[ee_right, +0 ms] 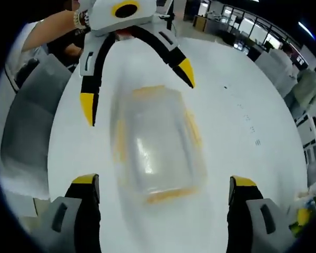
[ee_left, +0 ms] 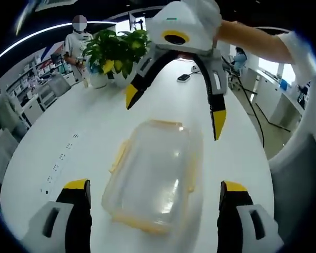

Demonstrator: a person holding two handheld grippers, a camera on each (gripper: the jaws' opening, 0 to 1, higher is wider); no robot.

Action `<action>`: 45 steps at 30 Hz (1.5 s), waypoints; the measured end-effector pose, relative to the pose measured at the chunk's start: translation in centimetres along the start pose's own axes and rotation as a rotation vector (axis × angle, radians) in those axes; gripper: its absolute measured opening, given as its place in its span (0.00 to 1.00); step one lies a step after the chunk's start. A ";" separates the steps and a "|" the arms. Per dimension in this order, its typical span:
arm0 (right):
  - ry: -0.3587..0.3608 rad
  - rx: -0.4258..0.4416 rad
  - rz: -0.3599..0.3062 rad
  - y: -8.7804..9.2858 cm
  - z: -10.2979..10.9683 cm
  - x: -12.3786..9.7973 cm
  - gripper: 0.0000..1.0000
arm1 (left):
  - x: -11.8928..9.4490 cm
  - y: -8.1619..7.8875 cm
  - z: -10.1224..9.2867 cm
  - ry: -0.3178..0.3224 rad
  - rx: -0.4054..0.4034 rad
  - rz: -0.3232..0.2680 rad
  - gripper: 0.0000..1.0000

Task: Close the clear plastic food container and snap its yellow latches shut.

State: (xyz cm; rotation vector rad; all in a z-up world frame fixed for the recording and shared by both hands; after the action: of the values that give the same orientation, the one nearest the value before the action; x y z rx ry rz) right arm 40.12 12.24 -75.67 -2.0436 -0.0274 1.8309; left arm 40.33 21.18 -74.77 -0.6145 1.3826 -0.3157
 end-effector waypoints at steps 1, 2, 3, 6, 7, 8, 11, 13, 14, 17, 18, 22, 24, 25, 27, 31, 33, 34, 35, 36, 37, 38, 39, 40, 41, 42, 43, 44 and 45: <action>0.001 0.008 -0.008 -0.1 0.1 -0.1 1.00 | -0.2 -0.1 -0.3 0.014 -0.023 -0.015 0.99; 0.003 0.016 -0.012 -0.1 0.2 -0.1 1.00 | -0.3 -0.1 -0.3 0.012 -0.031 -0.021 0.99; 0.007 0.023 -0.018 -0.2 0.4 -0.3 1.00 | -0.4 -0.1 -0.3 0.001 -0.025 -0.025 0.99; 0.012 0.030 -0.025 -0.3 0.9 -0.6 1.00 | -1.0 0.0 -0.5 -0.005 -0.038 -0.035 0.99; 0.016 0.029 -0.027 -0.2 1.1 -0.7 1.00 | -1.2 0.0 -0.7 -0.004 -0.043 -0.039 0.99; 0.020 0.031 -0.027 -0.3 1.2 -0.7 1.00 | -1.5 -0.1 -0.7 -0.012 -0.047 -0.054 0.99; 0.025 0.038 -0.032 -0.4 1.7 -1.1 1.00 | -2.0 -0.1 -0.7 -0.019 -0.062 -0.076 0.99; 0.032 0.045 -0.045 -0.6 1.7 -1.3 1.00 | -2.4 -0.1 -0.8 -0.027 -0.073 -0.091 0.99; 0.032 0.046 -0.051 -0.7 2.0 -1.4 1.00 | -2.7 -0.1 -0.9 -0.033 -0.080 -0.098 0.99; 0.036 0.054 -0.060 -0.9 2.6 -1.7 1.00 | -3.3 0.0 -1.2 -0.039 -0.089 -0.114 0.99; 0.041 0.057 -0.068 -1.0 2.8 -1.8 1.00 | -3.6 0.0 -1.2 -0.040 -0.091 -0.122 0.99; 0.054 0.069 -0.092 -1.2 3.6 -2.5 1.00 | -4.8 -0.3 -1.5 -0.058 -0.120 -0.177 0.99; 0.062 0.080 -0.104 -1.3 3.9 -2.8 1.00 | -5.4 -0.3 -1.9 -0.065 -0.126 -0.191 0.99; 0.065 0.084 -0.112 -1.4 4.0 -3.0 1.00 | -5.5 -0.3 -2.0 -0.067 -0.125 -0.197 0.99; 0.075 0.094 -0.126 -1.5 4.4 -3.4 1.00 | -6.0 -0.3 -2.6 -0.069 -0.127 -0.212 0.99; 0.089 0.104 -0.147 -1.6 5.3 -4.1 1.00 | -7.1 -0.4 -3.4 -0.081 -0.135 -0.244 0.99; 0.096 0.118 -0.160 -1.7 5.8 -4.4 1.00 | -7.7 -0.2 -3.8 -0.081 -0.143 -0.251 0.99; 0.096 0.124 -0.162 -1.7 6.0 -4.6 1.00 | -7.9 -0.1 -3.9 -0.083 -0.149 -0.256 0.99; 0.103 0.130 -0.172 -1.8 6.4 -4.8 1.00 | -8.2 -0.1 -4.1 -0.086 -0.154 -0.266 0.99; 0.107 0.133 -0.176 -1.8 6.5 -4.9 1.00 | -8.6 0.0 -4.4 -0.087 -0.157 -0.278 0.99; 0.108 0.137 -0.182 -1.8 6.5 -5.0 1.00 | -8.9 0.2 -4.5 -0.091 -0.161 -0.283 0.99; 0.116 0.144 -0.193 -1.9 6.8 -5.3 1.00 | -9.2 0.4 -4.9 -0.091 -0.165 -0.292 0.99; 0.119 0.147 -0.200 -2.0 7.1 -5.4 1.00 | -9.4 0.5 -5.2 -0.090 -0.166 -0.300 0.99; 0.121 0.153 -0.213 -2.2 7.6 -5.6 1.00 | -9.7 0.8 -5.5 -0.092 -0.167 -0.305 0.99; 0.125 0.156 -0.222 -2.4 7.9 -5.8 1.00 | -9.9 1.1 -5.7 -0.099 -0.168 -0.304 0.99; 0.132 0.166 -0.243 -2.7 8.1 -6.0 1.00 | -10.1 1.3 -5.9 -0.105 -0.169 -0.301 0.99; 0.134 0.174 -0.255 -2.8 8.3 -6.1 1.00 | -10.4 1.6 -6.0 -0.112 -0.175 -0.302 0.99; 0.154 0.186 -0.274 -3.1 8.5 -6.4 1.00 | -10.9 1.8 -6.2 -0.121 -0.188 -0.312 0.99; 0.166 0.188 -0.283 -3.2 8.7 -6.6 1.00 | -11.3 2.0 -6.3 -0.123 -0.196 -0.325 0.99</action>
State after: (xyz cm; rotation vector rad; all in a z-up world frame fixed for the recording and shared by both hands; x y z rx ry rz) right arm 31.58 15.86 -69.04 -1.9411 -0.0902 1.4352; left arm 31.88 27.60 -67.10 -1.0092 1.2016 -0.3973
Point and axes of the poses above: the point that each gripper's makers call its tool centre point, and the gripper's own axes: x roughly forward along the fingers, z roughly to its left, y roughly out of its underside, the point moved 1 cm from there along -x, roughly backward along the fingers, and after that the axes turned 11 degrees about z, right-handed, at the moved point
